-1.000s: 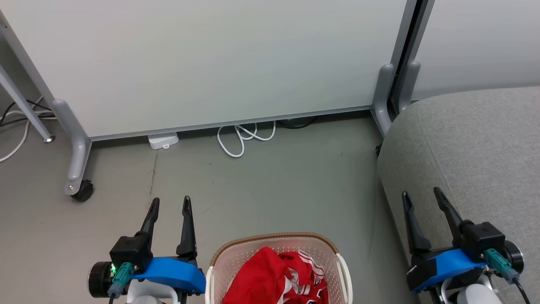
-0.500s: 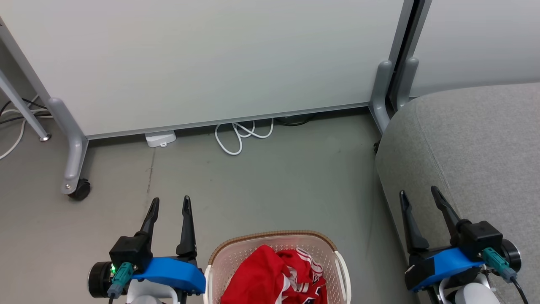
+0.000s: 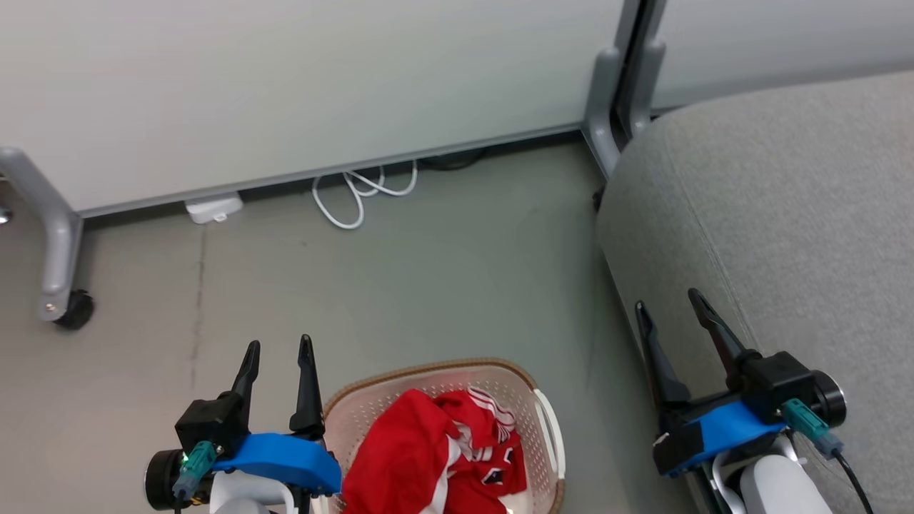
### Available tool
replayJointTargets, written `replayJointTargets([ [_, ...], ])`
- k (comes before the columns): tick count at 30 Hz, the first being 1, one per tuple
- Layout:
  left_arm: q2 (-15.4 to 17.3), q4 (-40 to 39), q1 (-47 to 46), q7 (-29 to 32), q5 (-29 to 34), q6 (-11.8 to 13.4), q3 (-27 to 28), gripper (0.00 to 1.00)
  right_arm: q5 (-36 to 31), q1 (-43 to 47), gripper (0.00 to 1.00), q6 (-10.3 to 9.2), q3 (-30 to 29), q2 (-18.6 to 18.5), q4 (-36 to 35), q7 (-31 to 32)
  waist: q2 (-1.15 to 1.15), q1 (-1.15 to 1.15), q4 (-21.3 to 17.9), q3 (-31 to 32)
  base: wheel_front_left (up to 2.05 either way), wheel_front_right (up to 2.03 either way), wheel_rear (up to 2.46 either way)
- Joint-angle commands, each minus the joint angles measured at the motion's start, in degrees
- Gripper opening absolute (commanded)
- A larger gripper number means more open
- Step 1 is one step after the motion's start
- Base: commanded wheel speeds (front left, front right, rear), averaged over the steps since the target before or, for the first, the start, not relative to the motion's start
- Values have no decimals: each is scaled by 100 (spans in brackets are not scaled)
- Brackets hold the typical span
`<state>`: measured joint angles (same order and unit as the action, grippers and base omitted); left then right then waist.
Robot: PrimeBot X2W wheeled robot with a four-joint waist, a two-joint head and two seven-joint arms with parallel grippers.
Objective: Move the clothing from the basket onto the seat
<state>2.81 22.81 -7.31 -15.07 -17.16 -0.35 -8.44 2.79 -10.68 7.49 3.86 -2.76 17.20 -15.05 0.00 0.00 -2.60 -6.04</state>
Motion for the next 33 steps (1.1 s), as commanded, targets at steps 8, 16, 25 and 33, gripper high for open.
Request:
replayJointTargets([
  [8, 16, 573, -452, -17, 13, 23, 28, 100, 31, -391, 100, 1, 400, -19, -205, -20, 0, 0, -684, -948, 0, 0, 0],
  [16, 46, 1515, -1206, -17, 120, -156, 101, 100, 139, -747, 100, 1, 600, -15, -505, -20, 0, 0, -1116, -1892, 0, 0, 0],
  [25, 205, 2714, -2187, 17, 173, -267, 65, 100, 303, -1024, 100, 1, 747, -15, -813, -20, 0, 0, -1438, -2795, 0, 0, 0],
  [33, 293, 3522, -2787, 58, 195, -207, 5, 100, 485, -1181, 100, 1, 842, -15, -963, -20, 0, 0, -1555, -3326, 0, 0, 0],
])
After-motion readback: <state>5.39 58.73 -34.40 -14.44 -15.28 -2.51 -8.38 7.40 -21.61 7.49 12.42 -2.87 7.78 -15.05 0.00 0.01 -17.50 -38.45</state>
